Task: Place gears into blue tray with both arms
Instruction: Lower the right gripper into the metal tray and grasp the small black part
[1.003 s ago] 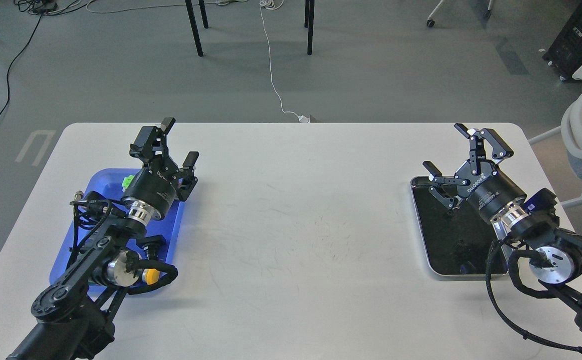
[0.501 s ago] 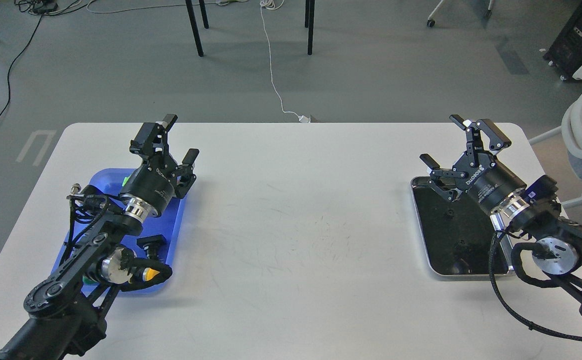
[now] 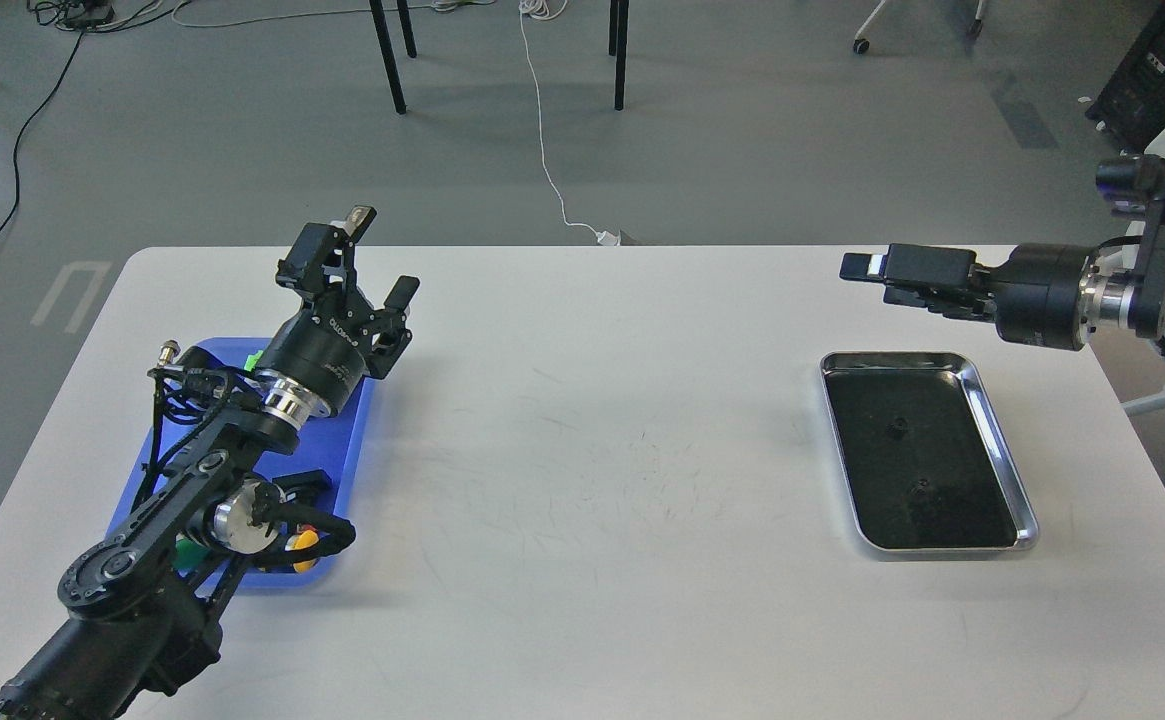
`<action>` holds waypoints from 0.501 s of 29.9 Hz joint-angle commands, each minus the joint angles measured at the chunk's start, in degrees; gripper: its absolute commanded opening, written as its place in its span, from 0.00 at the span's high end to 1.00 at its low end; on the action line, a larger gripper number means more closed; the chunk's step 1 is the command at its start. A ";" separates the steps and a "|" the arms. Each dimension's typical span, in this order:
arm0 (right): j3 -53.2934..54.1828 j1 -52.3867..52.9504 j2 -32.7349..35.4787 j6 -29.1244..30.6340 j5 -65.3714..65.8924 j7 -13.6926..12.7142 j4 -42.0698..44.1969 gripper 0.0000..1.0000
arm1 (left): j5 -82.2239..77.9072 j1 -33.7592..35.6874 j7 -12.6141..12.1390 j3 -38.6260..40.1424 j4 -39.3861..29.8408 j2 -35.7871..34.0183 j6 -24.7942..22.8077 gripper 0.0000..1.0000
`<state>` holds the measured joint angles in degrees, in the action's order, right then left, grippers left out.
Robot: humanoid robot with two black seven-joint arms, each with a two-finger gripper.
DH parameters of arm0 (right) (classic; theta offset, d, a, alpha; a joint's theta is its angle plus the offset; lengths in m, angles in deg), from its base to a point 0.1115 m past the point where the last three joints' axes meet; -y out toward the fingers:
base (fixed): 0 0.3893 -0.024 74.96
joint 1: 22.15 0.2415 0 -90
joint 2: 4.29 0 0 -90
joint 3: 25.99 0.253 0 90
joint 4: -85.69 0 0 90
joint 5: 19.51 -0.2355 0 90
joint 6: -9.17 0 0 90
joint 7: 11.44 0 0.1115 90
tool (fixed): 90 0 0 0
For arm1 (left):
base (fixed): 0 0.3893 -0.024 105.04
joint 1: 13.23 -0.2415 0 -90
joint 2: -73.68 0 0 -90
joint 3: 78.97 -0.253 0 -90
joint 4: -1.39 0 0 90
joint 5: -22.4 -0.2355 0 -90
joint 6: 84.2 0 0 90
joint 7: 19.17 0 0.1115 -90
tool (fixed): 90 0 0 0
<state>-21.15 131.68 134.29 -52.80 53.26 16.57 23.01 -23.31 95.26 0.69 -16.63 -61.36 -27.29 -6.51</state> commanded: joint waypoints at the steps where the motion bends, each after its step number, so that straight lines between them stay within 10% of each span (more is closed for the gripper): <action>1: -8.78 5.50 -0.59 -0.03 9.48 0.00 -0.87 0.01 | 0.00 0.05 -0.26 -0.03 -0.09 -0.28 -0.17 0.02; 15: -21.98 5.95 -3.22 -0.03 32.00 0.00 -2.46 0.07 | 0.09 -0.56 -0.08 -0.03 -0.35 -0.63 -0.17 0.02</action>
<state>-41.49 137.59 132.51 -52.84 84.65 16.57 19.98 -23.22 94.77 0.51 -16.66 -61.62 -27.88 -6.69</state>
